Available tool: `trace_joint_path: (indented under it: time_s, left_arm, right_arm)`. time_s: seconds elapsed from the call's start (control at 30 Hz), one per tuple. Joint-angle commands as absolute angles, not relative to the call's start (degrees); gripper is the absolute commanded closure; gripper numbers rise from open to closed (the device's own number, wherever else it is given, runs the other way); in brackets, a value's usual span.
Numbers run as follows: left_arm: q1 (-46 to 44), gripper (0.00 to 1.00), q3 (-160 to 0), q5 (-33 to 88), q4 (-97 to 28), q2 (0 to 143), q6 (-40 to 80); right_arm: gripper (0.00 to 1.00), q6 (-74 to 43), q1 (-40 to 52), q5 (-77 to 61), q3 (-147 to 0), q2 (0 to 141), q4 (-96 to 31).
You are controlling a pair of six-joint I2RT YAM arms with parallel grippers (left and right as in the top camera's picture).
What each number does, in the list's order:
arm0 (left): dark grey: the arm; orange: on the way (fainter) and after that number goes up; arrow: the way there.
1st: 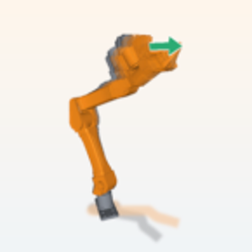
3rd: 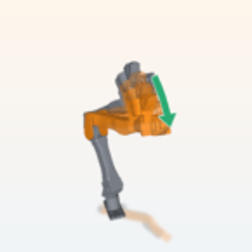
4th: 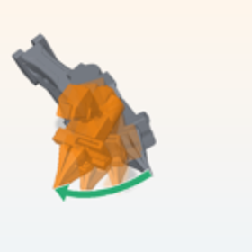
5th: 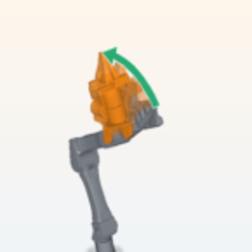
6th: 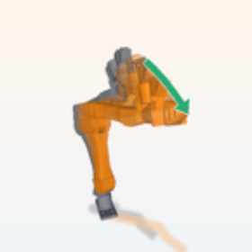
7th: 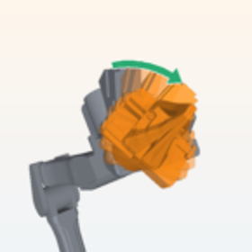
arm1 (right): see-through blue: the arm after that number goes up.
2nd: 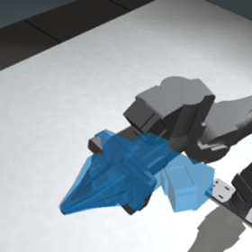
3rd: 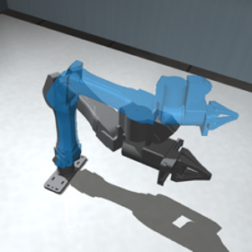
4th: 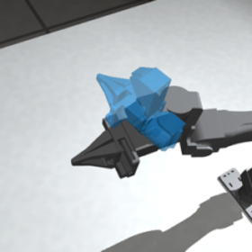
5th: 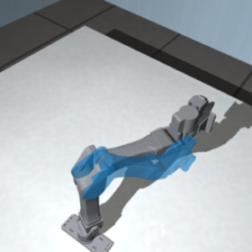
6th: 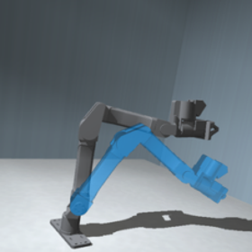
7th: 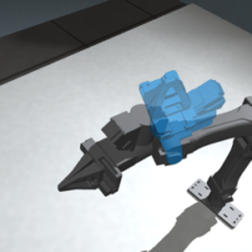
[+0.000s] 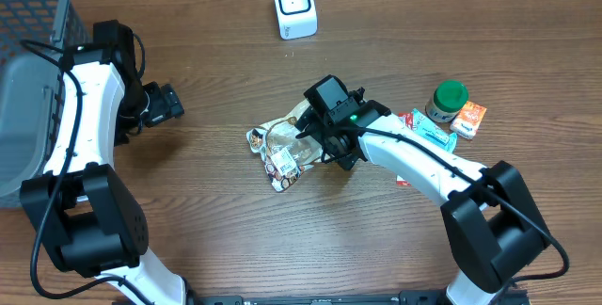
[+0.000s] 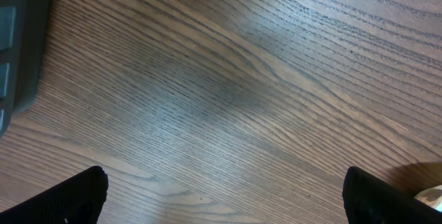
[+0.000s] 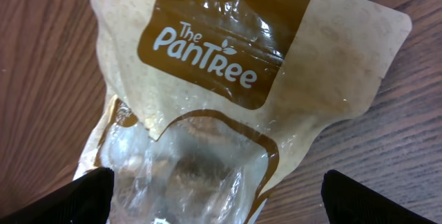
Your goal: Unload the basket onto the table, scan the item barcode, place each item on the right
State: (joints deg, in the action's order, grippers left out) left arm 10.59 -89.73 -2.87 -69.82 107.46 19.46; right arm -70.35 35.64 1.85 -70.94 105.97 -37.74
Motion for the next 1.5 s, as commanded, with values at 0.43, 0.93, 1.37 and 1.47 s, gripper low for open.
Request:
trace_joint_path:
  time_s: [0.43,0.93,1.37,1.47]
  left_arm:
    - [10.37,0.0,-90.48,-3.38,-69.8,106.39,19.27]
    - [10.37,0.0,-90.48,-3.38,-69.8,106.39,19.27]
    - [10.37,0.0,-90.48,-3.38,-69.8,106.39,19.27]
    - [10.37,0.0,-90.48,-3.38,-69.78,106.39,19.27]
  right_arm:
    - [0.07,-70.72,36.29,2.22,-71.96,112.53,-34.02]
    - [0.05,-70.46,36.01,-6.35,-72.1,113.49,-34.33]
    - [0.01,-30.63,29.06,-8.64,-72.14,102.1,-38.24]
    - [0.01,-18.98,27.53,-7.46,-72.07,102.17,-38.22]
